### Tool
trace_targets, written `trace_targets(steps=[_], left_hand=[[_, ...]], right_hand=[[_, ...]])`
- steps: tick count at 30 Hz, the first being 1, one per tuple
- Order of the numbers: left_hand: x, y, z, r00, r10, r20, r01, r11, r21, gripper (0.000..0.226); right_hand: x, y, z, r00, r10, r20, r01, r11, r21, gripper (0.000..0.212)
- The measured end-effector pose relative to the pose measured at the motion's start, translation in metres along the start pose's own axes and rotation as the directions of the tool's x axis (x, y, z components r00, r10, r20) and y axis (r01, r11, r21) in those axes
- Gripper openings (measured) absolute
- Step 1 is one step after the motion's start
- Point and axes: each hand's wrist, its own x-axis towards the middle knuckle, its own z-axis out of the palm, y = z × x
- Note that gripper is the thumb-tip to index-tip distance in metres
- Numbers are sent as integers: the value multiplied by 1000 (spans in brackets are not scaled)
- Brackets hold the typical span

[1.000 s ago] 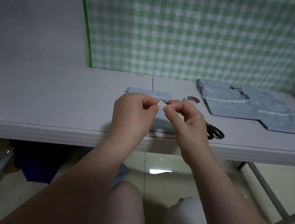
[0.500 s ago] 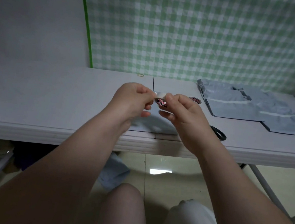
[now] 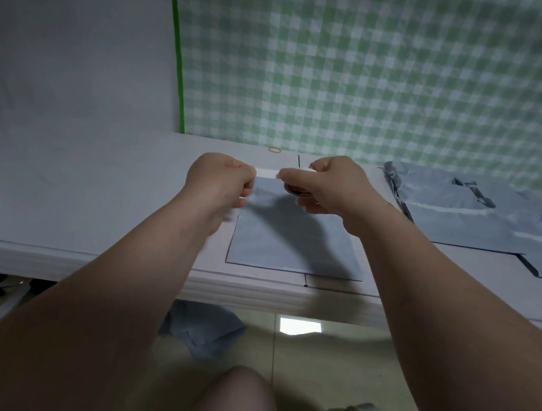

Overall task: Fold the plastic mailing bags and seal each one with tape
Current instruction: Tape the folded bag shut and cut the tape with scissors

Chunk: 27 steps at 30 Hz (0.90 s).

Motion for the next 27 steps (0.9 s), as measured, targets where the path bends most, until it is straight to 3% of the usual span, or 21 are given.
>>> trace_targets(steps=[3, 7, 11, 15, 18, 23, 27], left_hand=[[13, -1, -5, 997, -68, 41, 72, 992, -99, 19], [27, -11, -7, 994, -89, 61, 93, 993, -75, 19], [34, -30, -6, 999, 33, 11, -34, 990, 134, 25], [33, -39, -4, 996, 81, 42, -88, 975, 203, 21], [34, -40, -2, 990, 105, 94, -124, 967, 225, 20], [34, -45, -1, 982, 144, 123, -185, 868, 461, 18], [35, -53, 0, 980, 166, 112, -201, 829, 522, 21]], right_hand=[[8, -1, 7, 987, 104, 126, -131, 966, 224, 27], [13, 3, 17, 979, 161, 127, -196, 918, 345, 19], [14, 19, 27, 987, 156, 49, -164, 937, 308, 26], [16, 25, 36, 990, 116, -74, -95, 964, 250, 25], [17, 27, 36, 990, 125, -60, -104, 956, 274, 22], [17, 38, 42, 989, 145, -41, -132, 964, 229, 21], [17, 39, 41, 991, 131, -25, -124, 977, 174, 24]])
